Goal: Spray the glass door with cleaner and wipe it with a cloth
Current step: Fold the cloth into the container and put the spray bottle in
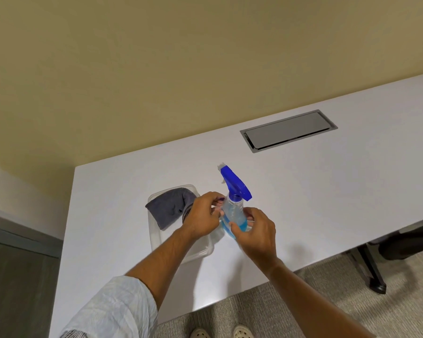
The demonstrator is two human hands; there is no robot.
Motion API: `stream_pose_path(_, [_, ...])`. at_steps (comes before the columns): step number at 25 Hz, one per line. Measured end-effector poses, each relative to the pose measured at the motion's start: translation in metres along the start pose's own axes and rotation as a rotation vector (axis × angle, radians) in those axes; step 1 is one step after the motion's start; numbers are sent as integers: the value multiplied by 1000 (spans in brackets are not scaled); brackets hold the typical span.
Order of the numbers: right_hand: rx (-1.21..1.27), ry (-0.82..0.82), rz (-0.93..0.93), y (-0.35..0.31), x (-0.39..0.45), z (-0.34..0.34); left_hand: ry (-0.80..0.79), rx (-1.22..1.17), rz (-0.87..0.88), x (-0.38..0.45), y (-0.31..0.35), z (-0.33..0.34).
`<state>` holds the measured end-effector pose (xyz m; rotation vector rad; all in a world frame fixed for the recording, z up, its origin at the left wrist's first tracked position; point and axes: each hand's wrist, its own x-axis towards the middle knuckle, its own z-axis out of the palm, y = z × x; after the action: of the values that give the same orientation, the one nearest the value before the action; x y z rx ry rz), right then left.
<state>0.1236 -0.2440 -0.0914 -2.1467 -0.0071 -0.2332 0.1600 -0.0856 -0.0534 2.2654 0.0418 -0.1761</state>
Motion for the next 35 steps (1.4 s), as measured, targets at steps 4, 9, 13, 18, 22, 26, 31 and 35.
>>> stream_pose_path(4, [22,-53,74,-5,9,-14,2,-43,37,-2,10,-6])
stream_pose_path(9, [40,-149,-86,-32,38,-40,69,-133,101,-4,23,-35])
stream_pose_path(13, [65,-278,-181,-61,59,-49,143,-165,120,-15,27,-65])
stream_pose_path(18, [107,-424,-285,-89,67,-37,238,-159,122,-44,17,-96])
stream_pose_path(22, [136,-550,-330,-104,59,-14,336,-119,62,-76,-3,-109])
stream_pose_path(26, [116,-672,-357,-105,49,13,416,-110,16,-101,-29,-104])
stream_pose_path(31, [25,-753,-350,-90,35,40,446,-108,-105,-114,-53,-85])
stream_pose_path(35, [-18,-798,-352,-79,30,49,441,-120,-175,-117,-66,-70])
